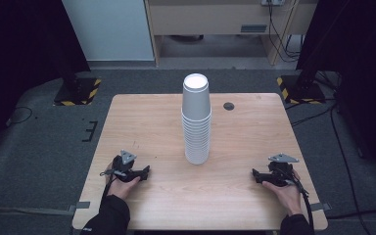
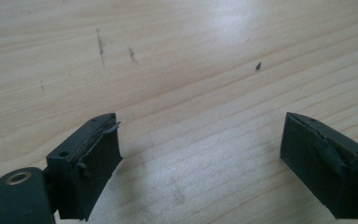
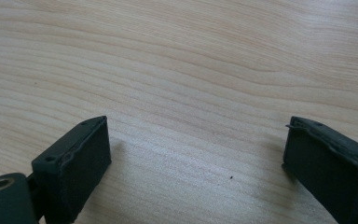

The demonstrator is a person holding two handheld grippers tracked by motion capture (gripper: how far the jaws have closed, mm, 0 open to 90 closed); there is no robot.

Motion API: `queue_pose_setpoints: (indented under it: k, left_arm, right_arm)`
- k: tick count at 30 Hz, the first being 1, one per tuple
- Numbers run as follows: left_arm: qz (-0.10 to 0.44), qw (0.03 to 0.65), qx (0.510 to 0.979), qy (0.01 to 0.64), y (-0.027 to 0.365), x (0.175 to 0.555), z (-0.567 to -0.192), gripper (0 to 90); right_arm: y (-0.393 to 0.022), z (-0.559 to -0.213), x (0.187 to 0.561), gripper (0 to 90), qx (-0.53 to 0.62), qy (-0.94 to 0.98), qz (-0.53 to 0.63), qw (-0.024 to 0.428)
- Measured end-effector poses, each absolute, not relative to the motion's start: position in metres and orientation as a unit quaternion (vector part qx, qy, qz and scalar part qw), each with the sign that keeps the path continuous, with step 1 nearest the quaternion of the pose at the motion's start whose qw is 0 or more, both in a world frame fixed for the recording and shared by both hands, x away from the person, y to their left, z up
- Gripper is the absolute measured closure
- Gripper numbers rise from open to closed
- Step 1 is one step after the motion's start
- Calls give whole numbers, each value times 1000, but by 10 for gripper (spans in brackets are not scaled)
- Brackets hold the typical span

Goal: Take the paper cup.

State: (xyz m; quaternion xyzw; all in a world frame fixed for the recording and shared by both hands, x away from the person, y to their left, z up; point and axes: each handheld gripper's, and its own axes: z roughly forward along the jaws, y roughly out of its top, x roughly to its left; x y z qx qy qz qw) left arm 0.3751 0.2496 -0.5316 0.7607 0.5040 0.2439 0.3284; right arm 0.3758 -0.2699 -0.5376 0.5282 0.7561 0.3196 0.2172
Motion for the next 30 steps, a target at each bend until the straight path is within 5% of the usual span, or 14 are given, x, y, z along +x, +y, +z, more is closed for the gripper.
queue_pose_setpoints:
  k: [30]
  left_arm:
    - [259,442,721,468,230,355,-491,147]
  right_arm:
    - [-250,-447,358,106,481,671,495,271]
